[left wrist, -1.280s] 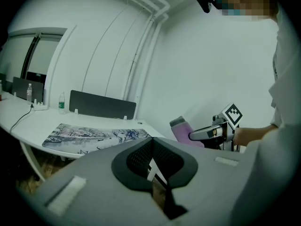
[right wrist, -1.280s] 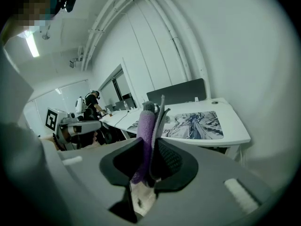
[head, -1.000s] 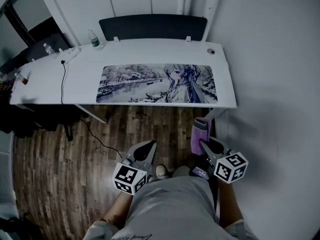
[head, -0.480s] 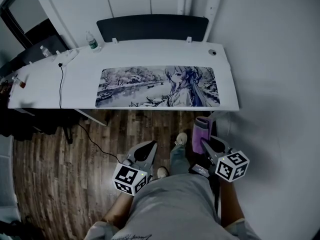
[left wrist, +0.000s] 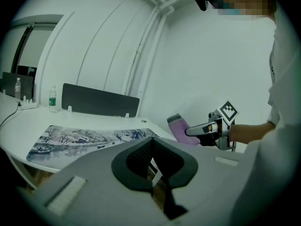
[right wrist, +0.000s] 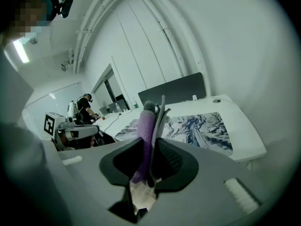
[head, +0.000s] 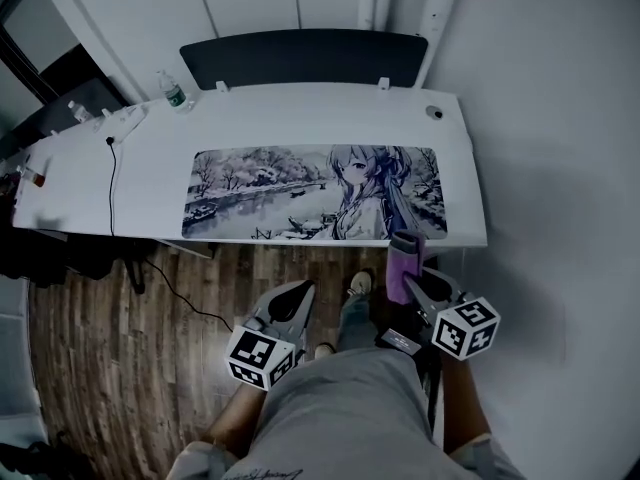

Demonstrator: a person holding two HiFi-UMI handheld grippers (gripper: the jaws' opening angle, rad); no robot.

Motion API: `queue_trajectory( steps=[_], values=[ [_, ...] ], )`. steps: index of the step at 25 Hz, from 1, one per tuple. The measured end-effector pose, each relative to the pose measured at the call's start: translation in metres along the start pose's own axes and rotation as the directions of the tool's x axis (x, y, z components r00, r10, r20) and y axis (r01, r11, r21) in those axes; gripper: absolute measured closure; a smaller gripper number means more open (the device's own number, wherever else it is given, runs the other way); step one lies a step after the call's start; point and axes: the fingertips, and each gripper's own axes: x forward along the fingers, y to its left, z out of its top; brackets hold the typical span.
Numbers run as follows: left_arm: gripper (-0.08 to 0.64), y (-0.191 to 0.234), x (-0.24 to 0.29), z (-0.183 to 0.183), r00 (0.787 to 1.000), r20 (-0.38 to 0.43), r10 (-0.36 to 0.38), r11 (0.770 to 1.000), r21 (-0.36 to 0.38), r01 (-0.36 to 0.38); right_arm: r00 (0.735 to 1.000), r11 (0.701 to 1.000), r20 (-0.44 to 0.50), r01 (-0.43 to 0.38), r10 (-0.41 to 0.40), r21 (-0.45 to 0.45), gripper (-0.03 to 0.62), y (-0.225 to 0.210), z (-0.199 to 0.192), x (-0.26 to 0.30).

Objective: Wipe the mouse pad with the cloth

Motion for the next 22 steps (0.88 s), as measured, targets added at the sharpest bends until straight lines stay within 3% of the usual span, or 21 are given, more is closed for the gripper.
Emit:
queue_trajectory(
  steps=[12, 22],
  values=[
    [0.541, 0.056, 0.123, 0.047, 0.999, -0.039, 0.01, 1.0, -0.022, -0.011, 0.995, 0.998, -0.073, 0.062, -0.062, -0.001, 0.5, -0.122, 0.076, 0.06],
    [0.541, 0.083, 0.2, 0.066, 0.997, -0.068, 0.049, 0.997, -0.054, -0.052, 0.985, 0.994, -0.133, 0.11, -0.106, 0.022, 0.5, -0.217, 0.107, 0.095]
  ],
)
